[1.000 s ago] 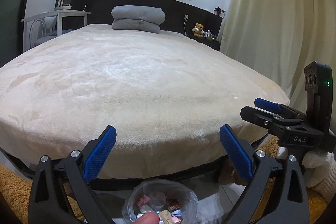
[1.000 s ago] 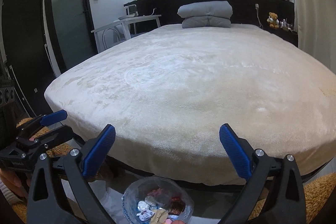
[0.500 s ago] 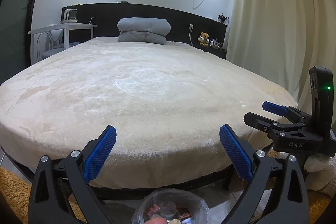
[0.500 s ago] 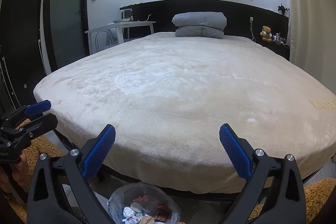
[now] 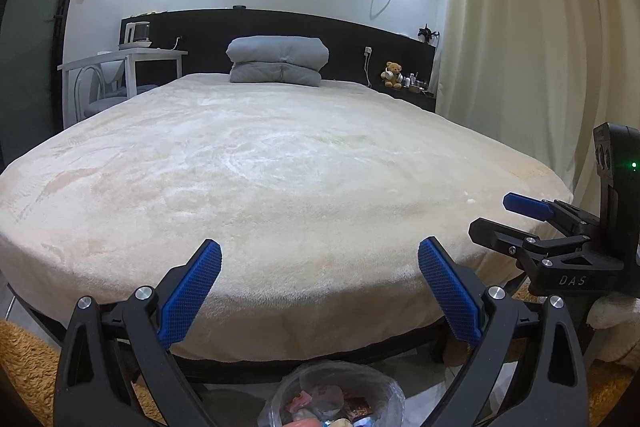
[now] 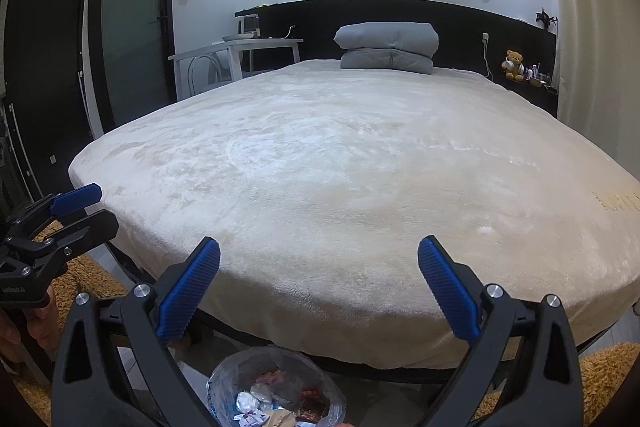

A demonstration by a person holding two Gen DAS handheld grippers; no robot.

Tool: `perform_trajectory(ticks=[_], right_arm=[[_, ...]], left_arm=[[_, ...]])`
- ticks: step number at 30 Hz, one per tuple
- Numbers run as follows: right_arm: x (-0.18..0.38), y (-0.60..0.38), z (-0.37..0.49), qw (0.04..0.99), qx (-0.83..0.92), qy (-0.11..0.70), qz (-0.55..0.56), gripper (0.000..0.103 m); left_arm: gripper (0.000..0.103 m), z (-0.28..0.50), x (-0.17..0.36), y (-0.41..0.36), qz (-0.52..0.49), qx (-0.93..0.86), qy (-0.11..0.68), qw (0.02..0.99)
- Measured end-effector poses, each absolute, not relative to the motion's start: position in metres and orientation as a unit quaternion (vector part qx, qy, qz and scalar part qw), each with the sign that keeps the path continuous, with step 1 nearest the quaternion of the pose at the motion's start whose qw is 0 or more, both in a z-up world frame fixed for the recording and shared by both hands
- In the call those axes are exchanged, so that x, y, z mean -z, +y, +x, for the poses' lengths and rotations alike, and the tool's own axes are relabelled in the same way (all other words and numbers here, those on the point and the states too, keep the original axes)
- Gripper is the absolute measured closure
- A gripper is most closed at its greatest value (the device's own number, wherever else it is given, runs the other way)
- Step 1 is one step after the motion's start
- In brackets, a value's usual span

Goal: Collect trash

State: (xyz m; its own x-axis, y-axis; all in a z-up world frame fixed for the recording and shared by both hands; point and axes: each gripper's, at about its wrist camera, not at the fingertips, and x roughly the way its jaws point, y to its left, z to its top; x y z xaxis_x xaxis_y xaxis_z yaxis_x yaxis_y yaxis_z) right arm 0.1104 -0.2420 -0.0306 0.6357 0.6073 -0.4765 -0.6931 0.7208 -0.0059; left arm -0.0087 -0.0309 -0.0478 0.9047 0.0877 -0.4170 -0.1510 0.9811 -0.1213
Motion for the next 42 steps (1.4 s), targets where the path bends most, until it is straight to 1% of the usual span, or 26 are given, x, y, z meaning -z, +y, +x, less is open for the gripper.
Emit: perform_trajectory(ticks=[42], right_arm=[[0.0323,-0.2384,0.1067,0.898,-0.363,0.224,-0.108,0.005]], left_arm=[[0.007,-0.0074,0.0511,-0.0275,-0.075,-0.070,0.217,0.971]])
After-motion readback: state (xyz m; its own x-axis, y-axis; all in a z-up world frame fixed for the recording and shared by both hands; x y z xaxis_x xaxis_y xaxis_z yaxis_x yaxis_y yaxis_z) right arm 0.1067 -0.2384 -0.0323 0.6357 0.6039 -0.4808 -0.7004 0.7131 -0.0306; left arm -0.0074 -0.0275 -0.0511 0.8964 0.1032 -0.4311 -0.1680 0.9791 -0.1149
